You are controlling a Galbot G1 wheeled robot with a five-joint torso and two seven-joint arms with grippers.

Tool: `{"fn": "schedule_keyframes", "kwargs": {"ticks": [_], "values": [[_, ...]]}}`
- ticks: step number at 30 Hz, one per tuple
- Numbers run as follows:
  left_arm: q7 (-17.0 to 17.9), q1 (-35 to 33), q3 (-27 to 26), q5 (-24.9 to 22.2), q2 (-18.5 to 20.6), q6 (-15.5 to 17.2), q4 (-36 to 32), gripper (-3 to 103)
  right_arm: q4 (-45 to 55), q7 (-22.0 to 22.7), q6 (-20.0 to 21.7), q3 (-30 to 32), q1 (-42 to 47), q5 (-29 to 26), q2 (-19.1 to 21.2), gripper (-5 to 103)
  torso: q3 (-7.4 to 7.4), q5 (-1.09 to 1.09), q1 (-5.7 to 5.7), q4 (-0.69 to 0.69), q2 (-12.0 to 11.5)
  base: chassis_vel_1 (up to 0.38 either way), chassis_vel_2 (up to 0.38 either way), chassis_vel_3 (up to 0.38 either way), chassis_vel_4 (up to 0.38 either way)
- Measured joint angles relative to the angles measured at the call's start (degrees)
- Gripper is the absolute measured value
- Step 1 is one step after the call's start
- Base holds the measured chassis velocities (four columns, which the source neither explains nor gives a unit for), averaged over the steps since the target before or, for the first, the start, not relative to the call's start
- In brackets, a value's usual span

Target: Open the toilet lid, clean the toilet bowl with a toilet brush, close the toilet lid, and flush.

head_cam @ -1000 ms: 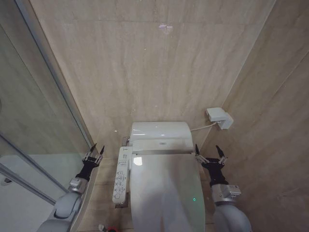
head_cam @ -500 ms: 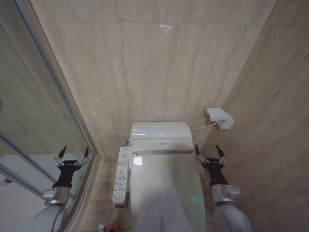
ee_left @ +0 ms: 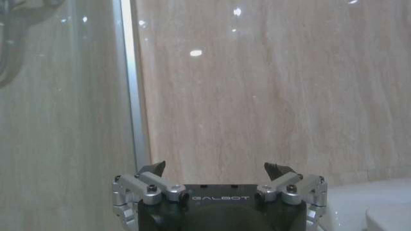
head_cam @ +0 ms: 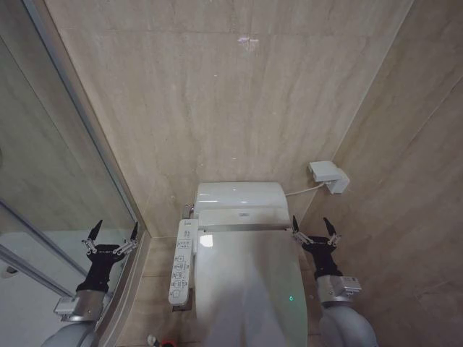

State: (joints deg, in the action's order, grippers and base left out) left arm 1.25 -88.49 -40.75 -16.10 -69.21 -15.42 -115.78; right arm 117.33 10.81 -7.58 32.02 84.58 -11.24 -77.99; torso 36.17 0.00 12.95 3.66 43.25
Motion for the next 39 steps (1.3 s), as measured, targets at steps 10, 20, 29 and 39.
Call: {"fn": "schedule_keyframes", "kwargs": {"ticks": [10, 20, 29, 39], "values": [[1.41, -0.41, 1.57, -2.82, -0.95, 6.5, -2.89, 100, 0.0, 0.0, 0.0, 0.0, 0.0, 0.0, 0.0, 100, 0.0, 0.01, 0.0, 0.0, 0.0, 0.0, 0.0, 0.0, 0.0], [1.98, -0.19, 2.41, -3.25, -0.92, 7.03, -3.11, 100, 0.0, 0.0, 0.0, 0.0, 0.0, 0.0, 0.0, 100, 0.0, 0.0, 0.0, 0.0, 0.0, 0.0, 0.0, 0.0, 0.0], [0.88, -0.08, 2.22, -3.28, -0.61, 5.53, -2.76, 100, 0.0, 0.0, 0.0, 0.0, 0.0, 0.0, 0.0, 100, 0.0, 0.0, 0.0, 0.0, -0.01, 0.0, 0.0, 0.0, 0.0], [-0.19, 0.19, 1.99, -2.6, -0.57, 4.63, -2.24, 100, 0.0, 0.0, 0.0, 0.0, 0.0, 0.0, 0.0, 100, 0.0, 0.0, 0.0, 0.0, -0.01, 0.0, 0.0, 0.0, 0.0]]}}
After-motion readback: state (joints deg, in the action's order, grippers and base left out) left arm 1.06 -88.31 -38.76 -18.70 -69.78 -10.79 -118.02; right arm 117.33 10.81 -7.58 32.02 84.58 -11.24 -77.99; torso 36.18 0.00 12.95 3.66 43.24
